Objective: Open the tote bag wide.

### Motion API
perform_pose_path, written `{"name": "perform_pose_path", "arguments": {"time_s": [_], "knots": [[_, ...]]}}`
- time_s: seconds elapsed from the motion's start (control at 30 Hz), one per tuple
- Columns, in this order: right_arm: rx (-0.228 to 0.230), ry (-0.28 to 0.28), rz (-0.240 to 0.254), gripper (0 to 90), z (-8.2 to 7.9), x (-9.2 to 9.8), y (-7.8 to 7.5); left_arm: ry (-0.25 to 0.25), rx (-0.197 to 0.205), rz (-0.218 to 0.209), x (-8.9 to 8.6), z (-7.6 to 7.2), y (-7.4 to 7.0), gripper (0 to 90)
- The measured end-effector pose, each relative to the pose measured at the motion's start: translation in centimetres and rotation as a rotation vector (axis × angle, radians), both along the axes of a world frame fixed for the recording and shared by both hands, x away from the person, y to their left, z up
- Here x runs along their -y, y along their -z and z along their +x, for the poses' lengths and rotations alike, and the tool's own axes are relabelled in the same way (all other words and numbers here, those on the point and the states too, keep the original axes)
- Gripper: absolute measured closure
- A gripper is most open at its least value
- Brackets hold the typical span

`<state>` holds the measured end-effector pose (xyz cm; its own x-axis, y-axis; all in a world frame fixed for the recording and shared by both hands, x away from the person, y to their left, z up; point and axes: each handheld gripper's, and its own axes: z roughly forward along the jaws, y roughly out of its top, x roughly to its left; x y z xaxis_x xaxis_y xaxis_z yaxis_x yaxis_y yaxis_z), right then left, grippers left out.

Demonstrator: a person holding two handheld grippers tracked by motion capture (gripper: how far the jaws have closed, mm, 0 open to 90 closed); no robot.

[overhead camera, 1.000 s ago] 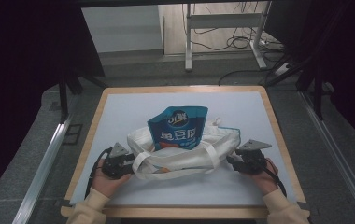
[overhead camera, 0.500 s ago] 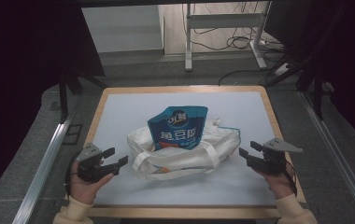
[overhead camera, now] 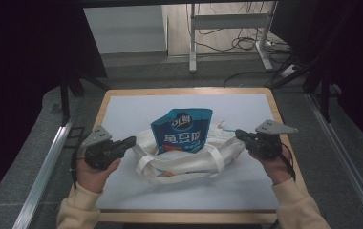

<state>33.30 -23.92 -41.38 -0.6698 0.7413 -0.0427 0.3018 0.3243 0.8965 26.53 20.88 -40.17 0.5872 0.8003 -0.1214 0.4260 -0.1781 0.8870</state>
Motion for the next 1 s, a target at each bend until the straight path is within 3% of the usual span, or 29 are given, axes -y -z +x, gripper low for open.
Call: {"name": "perform_pose_path", "arguments": {"time_s": [0.1, 0.2, 0.4, 0.67, 1.0], "knots": [[0.000, -0.016, -0.013, 87.0, 0.7, -1.3, -0.2, 0.012, -0.017, -0.011, 0.6, 0.9, 0.1, 89.0], [-0.020, -0.032, -0.028, 87.1, 1.1, -2.4, 0.0, 0.023, -0.067, -0.002, 1.4, 1.9, 1.4, 89.0], [-0.059, -0.052, -0.062, 87.5, 1.1, -3.3, 1.8, 0.034, -0.140, 0.024, 1.7, 2.2, 4.1, 89.0], [-0.080, -0.058, -0.051, 87.5, 1.1, -3.1, 3.1, 0.047, -0.162, 0.029, 1.8, 2.3, 4.9, 88.8], [-0.109, -0.063, -0.068, 87.5, 0.9, -3.2, 5.2, 0.062, -0.214, 0.067, 2.8, 2.6, 6.8, 88.6]]}}
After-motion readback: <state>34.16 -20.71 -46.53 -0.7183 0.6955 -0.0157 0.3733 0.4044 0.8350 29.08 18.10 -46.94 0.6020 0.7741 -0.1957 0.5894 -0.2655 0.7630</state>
